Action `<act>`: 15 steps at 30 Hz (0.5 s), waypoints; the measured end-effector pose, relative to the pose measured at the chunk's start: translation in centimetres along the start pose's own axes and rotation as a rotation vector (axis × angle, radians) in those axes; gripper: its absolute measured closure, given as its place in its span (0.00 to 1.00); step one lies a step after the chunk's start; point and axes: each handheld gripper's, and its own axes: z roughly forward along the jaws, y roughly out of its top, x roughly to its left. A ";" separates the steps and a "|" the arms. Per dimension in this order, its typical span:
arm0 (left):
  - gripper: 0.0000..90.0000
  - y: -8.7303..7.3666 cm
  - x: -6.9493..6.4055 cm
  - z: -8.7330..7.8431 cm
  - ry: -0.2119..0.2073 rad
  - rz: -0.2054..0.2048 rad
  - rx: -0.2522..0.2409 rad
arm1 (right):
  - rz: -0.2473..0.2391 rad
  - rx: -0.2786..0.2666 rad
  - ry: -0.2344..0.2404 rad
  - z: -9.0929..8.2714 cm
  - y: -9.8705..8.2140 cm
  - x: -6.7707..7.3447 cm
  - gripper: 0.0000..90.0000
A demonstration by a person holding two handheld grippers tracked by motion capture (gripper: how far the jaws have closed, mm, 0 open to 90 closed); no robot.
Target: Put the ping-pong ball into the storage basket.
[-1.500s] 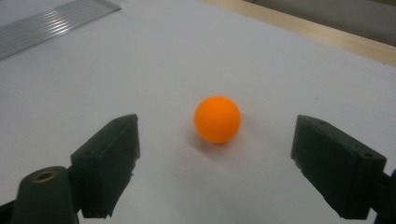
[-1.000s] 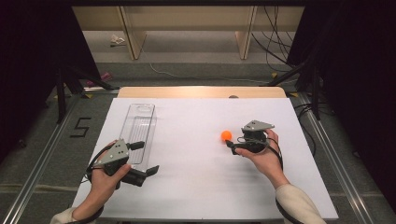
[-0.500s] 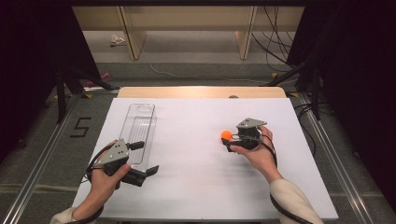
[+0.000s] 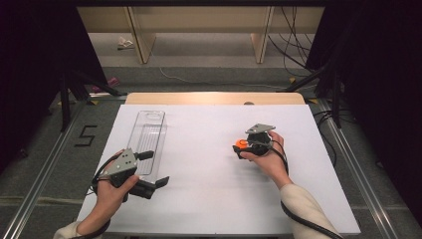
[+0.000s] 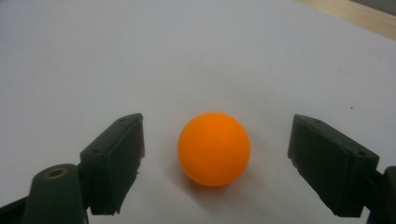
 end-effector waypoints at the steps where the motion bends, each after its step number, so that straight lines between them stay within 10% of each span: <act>1: 0.00 0.0 0.0 0.0 -0.001 0.000 0.000 | 0.001 0.003 0.000 0.2 0.0 0.0 0.22; 15: 0.00 0.0 0.0 0.0 -0.004 -0.004 -0.001 | 0.010 0.049 -0.012 2.0 0.1 0.0 0.35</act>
